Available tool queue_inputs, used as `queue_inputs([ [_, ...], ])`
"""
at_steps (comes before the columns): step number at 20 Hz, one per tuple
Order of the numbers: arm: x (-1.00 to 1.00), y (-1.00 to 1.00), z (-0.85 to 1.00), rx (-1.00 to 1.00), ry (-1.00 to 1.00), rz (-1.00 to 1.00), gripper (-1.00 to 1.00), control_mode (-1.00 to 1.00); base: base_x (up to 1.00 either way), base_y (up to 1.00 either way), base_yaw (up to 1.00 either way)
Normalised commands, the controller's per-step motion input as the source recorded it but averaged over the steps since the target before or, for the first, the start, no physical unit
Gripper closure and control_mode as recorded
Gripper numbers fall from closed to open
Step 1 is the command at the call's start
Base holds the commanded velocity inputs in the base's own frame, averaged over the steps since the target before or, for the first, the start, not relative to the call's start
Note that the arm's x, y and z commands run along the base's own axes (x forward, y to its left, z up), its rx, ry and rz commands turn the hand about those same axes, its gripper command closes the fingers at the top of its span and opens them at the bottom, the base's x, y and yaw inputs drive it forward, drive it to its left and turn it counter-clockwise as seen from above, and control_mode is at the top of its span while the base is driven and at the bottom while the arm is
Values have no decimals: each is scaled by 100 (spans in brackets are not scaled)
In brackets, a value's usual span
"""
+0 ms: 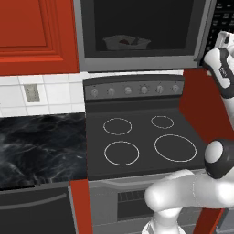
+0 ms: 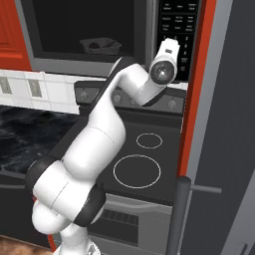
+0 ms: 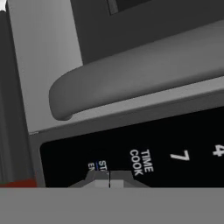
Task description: Place the tupperware containing the fish and tomato meal in the microwave. Close the microwave door and press the start button to reheat the meal.
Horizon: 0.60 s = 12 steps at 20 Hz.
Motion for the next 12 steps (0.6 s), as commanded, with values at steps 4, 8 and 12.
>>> queue_inputs([
  [4,33,0,-4,0,0,1,100,-100,0,0,0],
  [8,41,0,-12,0,0,0,100,-100,0,0,0],
  [12,43,0,-25,0,-6,0,100,-100,0,0,0],
])
